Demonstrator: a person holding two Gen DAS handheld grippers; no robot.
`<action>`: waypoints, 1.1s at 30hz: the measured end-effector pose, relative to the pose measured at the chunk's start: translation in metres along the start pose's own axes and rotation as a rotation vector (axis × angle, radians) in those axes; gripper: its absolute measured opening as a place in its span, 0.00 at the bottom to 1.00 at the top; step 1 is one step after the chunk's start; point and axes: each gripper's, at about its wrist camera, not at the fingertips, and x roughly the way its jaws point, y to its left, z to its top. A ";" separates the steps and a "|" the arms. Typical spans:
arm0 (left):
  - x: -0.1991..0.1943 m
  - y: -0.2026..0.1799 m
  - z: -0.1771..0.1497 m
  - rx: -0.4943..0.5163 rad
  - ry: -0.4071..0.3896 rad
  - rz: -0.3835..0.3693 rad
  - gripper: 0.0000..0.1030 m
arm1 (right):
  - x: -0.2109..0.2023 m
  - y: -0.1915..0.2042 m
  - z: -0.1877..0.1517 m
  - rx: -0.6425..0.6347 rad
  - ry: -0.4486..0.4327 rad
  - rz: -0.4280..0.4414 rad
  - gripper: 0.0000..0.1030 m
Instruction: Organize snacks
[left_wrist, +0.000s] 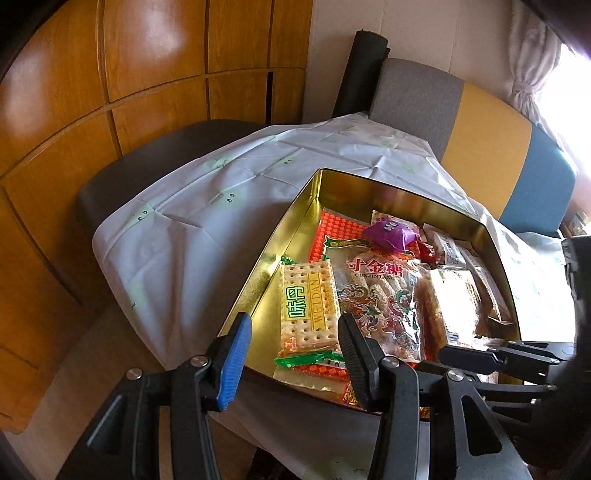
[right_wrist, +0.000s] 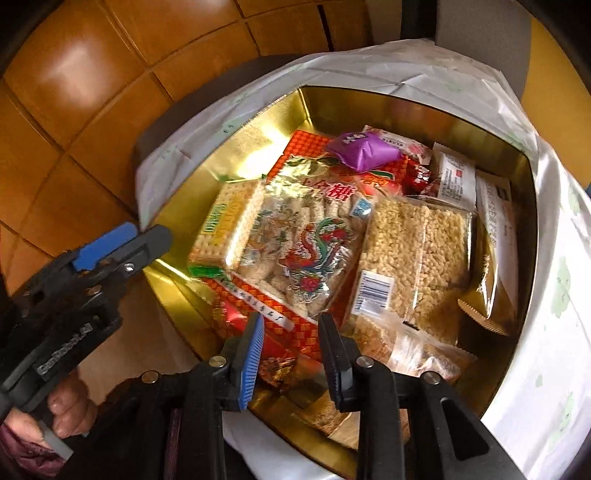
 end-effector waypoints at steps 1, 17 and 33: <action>0.000 0.000 0.000 0.002 -0.002 0.001 0.48 | 0.002 0.000 0.001 0.001 -0.001 -0.016 0.30; -0.008 -0.012 -0.005 0.042 -0.024 -0.028 0.48 | -0.033 0.003 -0.029 0.073 -0.210 -0.171 0.35; -0.030 -0.041 -0.023 0.093 -0.091 -0.073 0.60 | -0.075 -0.022 -0.077 0.265 -0.384 -0.420 0.38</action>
